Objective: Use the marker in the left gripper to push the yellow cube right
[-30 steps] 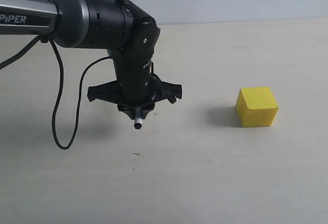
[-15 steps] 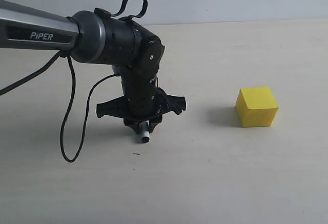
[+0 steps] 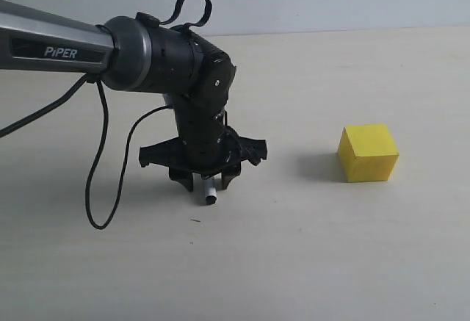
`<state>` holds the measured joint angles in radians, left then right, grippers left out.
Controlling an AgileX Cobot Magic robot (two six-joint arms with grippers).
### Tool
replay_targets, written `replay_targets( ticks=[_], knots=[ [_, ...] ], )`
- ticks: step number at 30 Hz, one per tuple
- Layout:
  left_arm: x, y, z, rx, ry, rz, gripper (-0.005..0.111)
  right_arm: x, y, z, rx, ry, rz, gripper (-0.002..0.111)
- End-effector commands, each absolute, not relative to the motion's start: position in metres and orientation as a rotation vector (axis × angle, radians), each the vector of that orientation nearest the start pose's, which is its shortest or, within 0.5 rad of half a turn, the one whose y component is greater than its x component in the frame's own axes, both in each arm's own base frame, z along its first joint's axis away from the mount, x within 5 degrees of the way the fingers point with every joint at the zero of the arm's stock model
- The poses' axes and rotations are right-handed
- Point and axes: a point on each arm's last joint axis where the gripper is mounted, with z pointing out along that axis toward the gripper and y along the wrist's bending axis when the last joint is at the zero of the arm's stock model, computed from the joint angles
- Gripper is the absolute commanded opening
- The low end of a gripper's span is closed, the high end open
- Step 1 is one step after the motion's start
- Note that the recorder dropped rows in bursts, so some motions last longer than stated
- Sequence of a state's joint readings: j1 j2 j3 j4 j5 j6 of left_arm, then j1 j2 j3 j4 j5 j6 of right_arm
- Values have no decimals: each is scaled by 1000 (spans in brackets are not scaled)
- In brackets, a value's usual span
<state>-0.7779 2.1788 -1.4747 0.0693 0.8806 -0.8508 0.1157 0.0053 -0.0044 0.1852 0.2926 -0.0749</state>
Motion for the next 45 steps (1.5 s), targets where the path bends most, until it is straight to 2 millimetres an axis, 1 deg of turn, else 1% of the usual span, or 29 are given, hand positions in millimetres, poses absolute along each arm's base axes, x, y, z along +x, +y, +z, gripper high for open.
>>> replay_targets(
  ticks=[1,3,6,7,9,10,12,13,14,15,16,17,20,23,25,27,32,34,35,38,41,45],
  knots=[
    [300,-290,126,37,3026,-45,52,54,11,188,-53,1768,202,0],
    [302,-290,139,76,3003,-72,52,54,11,188,-53,1768,202,0],
    [303,-292,167,170,2944,-135,51,54,11,188,-53,1768,202,0],
    [303,-291,181,220,2911,-163,51,54,11,188,-53,1768,202,0],
    [300,-291,199,383,2853,-186,51,54,11,188,-53,1768,202,0],
    [298,-289,213,481,2811,-197,49,54,11,188,-53,1768,202,0],
    [293,-285,228,570,2772,-196,39,54,11,188,-53,1768,202,0],
    [288,-282,237,606,2749,-200,28,54,11,188,-53,1768,202,0],
    [284,-280,241,619,2735,-207,19,54,11,188,-53,1768,202,0],
    [280,-277,245,626,2705,-228,7,54,11,188,-53,1768,202,0],
    [276,-274,247,626,2667,-259,1,54,11,188,-53,1768,202,0],
    [273,-273,253,619,2608,-306,1,54,11,188,-53,1768,202,0],
    [262,-262,261,605,2429,-417,1,54,11,188,-53,1768,202,0],
    [246,-247,268,599,2221,-521,1,54,11,188,-53,1768,202,0],
    [232,-231,271,595,2094,-575,1,54,11,188,-53,1768,202,0],
    [220,-213,280,568,1982,-623,1,54,11,188,-53,1768,202,0],
    [188,-161,292,462,1737,-694,1,54,11,188,-53,1768,202,0],
    [175,-141,292,394,1700,-707,1,54,11,188,-53,1768,202,0],
    [168,-131,292,396,1684,-685,1,54,11,188,-53,1768,202,0],
    [150,-111,292,377,1658,-656,1,54,11,188,-53,1768,202,0],
    [136,-101,295,368,1614,-665,1,54,11,188,-53,1768,202,0],
    [126,-94,303,361,1553,-676,1,54,11,188,-53,1768,202,0]
  ],
)
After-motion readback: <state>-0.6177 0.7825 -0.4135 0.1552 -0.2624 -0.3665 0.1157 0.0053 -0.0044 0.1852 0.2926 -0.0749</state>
